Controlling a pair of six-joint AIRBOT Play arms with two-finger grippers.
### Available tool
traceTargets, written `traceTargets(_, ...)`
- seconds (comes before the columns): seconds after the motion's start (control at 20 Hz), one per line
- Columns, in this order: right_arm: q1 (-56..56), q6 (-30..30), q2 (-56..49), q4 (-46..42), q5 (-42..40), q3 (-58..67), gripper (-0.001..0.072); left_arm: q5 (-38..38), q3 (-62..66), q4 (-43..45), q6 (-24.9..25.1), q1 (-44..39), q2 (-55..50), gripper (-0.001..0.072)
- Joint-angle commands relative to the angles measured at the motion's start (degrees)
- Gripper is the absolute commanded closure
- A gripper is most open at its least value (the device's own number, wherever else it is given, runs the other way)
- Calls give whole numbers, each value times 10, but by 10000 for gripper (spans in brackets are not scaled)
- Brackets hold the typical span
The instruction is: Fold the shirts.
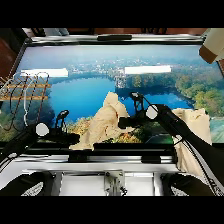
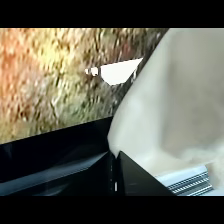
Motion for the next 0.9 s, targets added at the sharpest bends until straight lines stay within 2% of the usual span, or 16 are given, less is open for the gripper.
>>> traceTargets(0.0, 0, -18, -5, 2, -12, 0, 353, 18, 0, -3, 15, 0, 0, 672)
traceTargets(0.05, 0, -33, -5, 2, -10, 0, 476, 25, 1, -2, 19, 0, 0, 672)
traceTargets(0.1, 0, -40, -5, 2, -5, 0, 630, 31, 1, 0, 19, 0, 0, 673)
traceTargets(0.15, 0, -40, -4, 2, 3, 4, 648, 34, 4, 2, 19, 0, 0, 674)
traceTargets(0.25, 0, -72, 1, -1, 42, 28, 648, 31, 23, 18, 19, 0, 2, 675)
traceTargets(0.35, 0, -104, 23, -26, 94, 72, 648, 1, 74, 82, 14, 2, 17, 676)
traceTargets(0.55, 0, -117, 122, -148, 172, 232, 648, -85, 295, 246, -28, 40, 100, 676)
traceTargets(0.65, 0, -114, 185, -186, 164, 316, 647, -89, 438, 308, -30, 68, 149, 676)
traceTargets(0.85, 0, -40, 297, -178, 64, 416, 647, -76, 699, 319, -86, 110, 203, 676)
